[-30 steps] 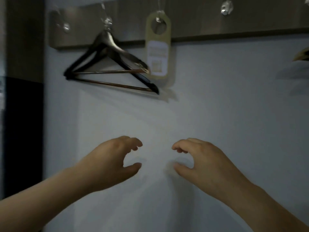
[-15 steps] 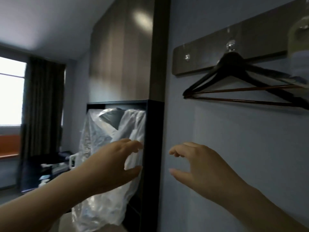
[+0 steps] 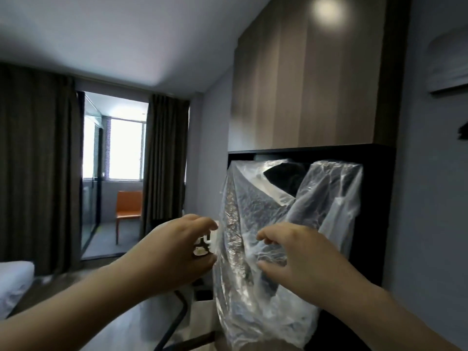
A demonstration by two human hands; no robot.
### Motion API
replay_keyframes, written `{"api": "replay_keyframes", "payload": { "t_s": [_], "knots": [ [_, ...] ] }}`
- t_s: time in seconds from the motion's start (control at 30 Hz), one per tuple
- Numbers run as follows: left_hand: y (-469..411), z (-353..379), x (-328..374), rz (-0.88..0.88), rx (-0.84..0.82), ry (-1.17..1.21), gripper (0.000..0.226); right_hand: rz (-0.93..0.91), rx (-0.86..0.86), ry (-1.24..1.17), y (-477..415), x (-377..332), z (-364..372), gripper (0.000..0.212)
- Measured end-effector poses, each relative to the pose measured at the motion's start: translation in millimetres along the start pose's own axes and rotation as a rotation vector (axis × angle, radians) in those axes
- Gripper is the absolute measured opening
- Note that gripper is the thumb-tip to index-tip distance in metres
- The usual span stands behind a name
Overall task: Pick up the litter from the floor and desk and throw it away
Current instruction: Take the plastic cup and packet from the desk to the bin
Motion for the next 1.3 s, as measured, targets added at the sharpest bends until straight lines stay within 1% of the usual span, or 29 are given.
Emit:
{"api": "replay_keyframes", "payload": {
  "t_s": [0.13, 0.27, 0.57, 0.7, 0.87, 1.0, 1.1, 1.3],
  "knots": [
    [5, 7, -65, -0.067, 0.000, -0.008, 0.049, -0.045, -0.055, -0.020, -46, -24, 49, 0.042],
    [-5, 22, -130, -0.141, -0.005, -0.016, 0.048, -0.067, -0.074, -0.034, -95, -33, 101, 0.043],
    [-64, 66, -272, -0.276, -0.025, -0.104, 0.044, -0.148, -0.133, -0.061, -222, -26, 221, 0.040],
    [-89, 85, -334, -0.318, -0.029, -0.112, 0.050, -0.165, -0.142, -0.097, -276, -27, 268, 0.041],
    [-112, 103, -410, -0.328, -0.041, -0.096, 0.051, -0.185, -0.166, -0.090, -336, -43, 328, 0.043],
    [-131, 110, -478, -0.313, -0.041, -0.061, 0.051, -0.160, -0.165, -0.069, -388, -60, 374, 0.036],
    [-145, 109, -537, -0.298, -0.034, -0.049, 0.052, -0.152, -0.163, -0.053, -434, -82, 408, 0.032],
    [-170, 104, -659, -0.304, -0.062, -0.013, 0.053, -0.097, -0.190, -0.067, -520, -122, 472, 0.034]
  ]
}}
Point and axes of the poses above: each hand's wrist, its own y-axis away from the middle knuckle, its own z-axis out of the palm, x = y × z, the point moved 10 cm from there along -y, towards the middle knuckle, and after that the axes turned 11 degrees about y, right-handed, at the moved point
